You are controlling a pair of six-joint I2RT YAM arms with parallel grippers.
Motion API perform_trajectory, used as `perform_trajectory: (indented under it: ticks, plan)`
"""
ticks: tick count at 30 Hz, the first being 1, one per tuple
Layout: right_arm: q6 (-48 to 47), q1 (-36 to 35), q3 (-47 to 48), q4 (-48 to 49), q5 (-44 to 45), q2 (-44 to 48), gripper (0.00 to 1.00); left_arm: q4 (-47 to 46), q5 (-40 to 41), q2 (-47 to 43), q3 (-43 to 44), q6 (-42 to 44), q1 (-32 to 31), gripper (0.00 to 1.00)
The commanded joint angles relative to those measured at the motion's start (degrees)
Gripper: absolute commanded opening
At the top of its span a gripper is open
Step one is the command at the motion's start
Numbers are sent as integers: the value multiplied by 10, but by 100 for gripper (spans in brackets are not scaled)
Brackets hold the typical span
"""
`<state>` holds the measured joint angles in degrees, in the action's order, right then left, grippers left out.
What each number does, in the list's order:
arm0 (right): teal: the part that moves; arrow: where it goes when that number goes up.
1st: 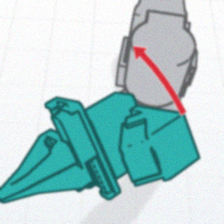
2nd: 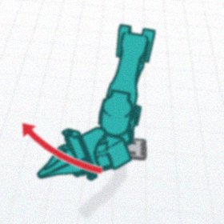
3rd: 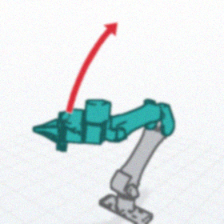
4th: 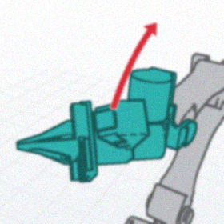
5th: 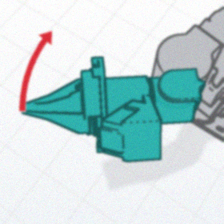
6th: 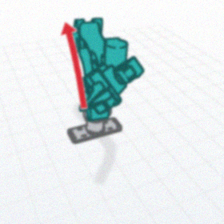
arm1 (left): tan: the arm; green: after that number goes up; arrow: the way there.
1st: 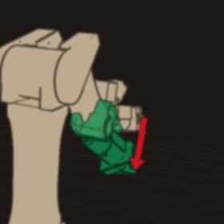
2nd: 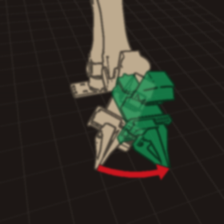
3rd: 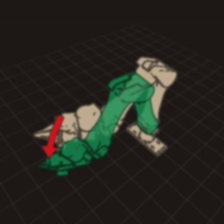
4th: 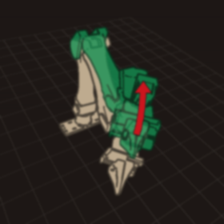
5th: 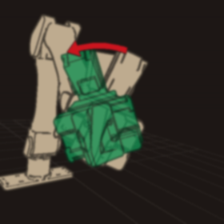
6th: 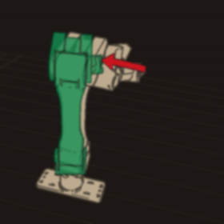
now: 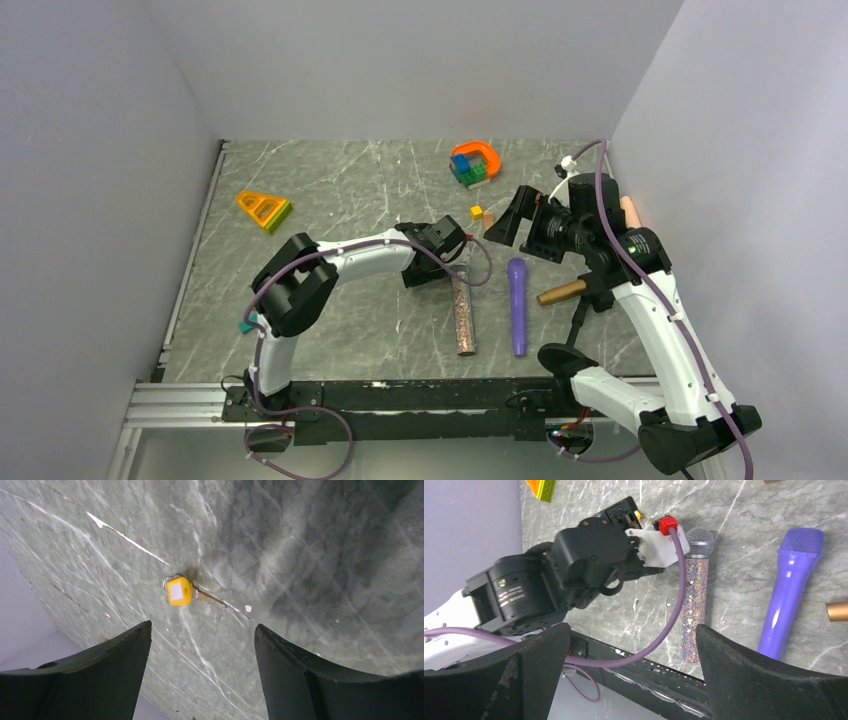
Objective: Remove the keys from the keyring
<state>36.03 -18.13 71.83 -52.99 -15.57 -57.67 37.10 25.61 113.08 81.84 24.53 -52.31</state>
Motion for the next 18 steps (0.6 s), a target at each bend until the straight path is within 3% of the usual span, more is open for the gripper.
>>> perform_trajectory:
  ticks: [1, 18]
  plan:
    - [2, 0, 32, 22, -17, -6, 100, -20, 30, 23, 15, 5, 2, 78]
    - [-68, 1, 103, -22, -8, -59, 100, -46, 46, 78, 38, 11, 21, 70]
